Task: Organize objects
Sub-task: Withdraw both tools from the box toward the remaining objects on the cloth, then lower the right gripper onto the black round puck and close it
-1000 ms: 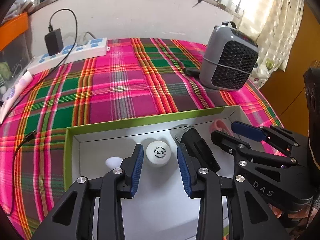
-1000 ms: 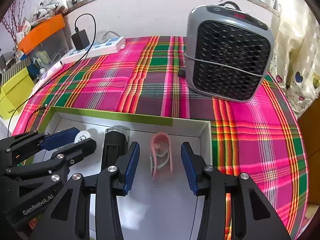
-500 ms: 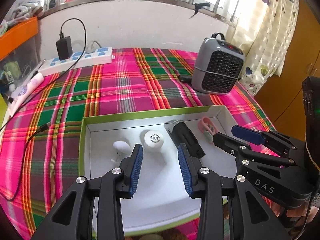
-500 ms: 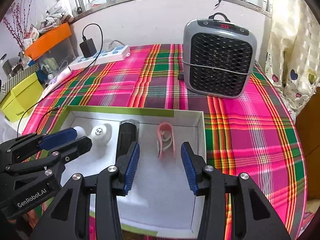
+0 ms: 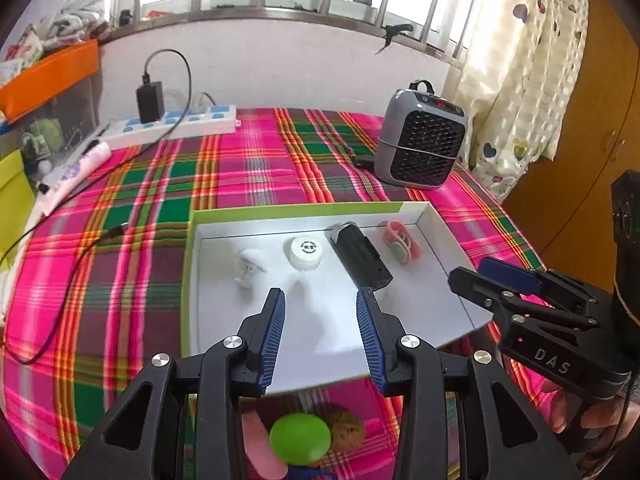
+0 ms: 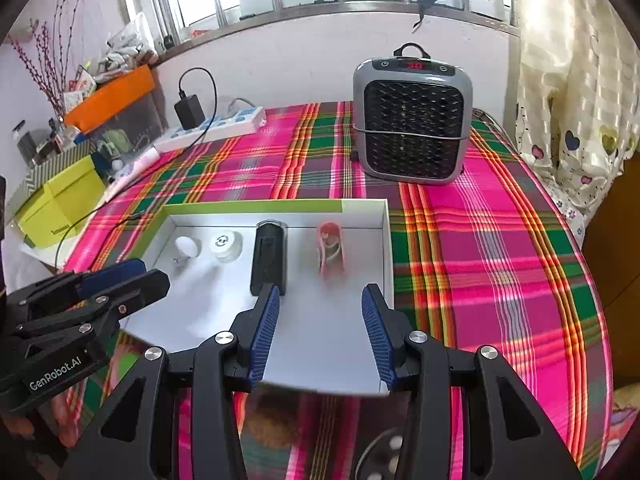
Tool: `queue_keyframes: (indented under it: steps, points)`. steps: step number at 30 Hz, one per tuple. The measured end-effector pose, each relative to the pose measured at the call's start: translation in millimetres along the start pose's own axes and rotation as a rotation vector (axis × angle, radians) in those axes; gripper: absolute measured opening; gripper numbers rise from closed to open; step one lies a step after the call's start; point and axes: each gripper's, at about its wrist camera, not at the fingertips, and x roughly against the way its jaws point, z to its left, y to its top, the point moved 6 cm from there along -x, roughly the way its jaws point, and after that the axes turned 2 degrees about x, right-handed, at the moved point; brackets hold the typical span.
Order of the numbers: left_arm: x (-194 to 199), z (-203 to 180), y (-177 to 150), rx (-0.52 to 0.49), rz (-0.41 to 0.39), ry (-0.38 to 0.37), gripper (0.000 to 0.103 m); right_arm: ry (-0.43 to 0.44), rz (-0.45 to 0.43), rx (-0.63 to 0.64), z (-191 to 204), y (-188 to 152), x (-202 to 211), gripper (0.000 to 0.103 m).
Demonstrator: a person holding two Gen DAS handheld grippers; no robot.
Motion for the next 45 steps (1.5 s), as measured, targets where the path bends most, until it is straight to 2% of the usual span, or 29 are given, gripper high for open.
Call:
queue_keyframes:
  steps: [9,20,26,45]
  points:
    - [13,2,-18,0.02,-0.002,-0.013,0.036,-0.001,-0.032,-0.009,-1,-12,19,0.044]
    - [32,10,-39,0.007,-0.033,0.017,0.037,-0.016,-0.071,-0.012,-9,-30,41,0.044]
    - [40,19,-54,0.047,-0.033,-0.022,0.037,-0.031,-0.086,-0.02,-18,-42,54,0.044]
    - [48,49,-90,0.128,-0.026,-0.049,0.041,-0.035,-0.085,-0.068,-48,-71,65,0.045]
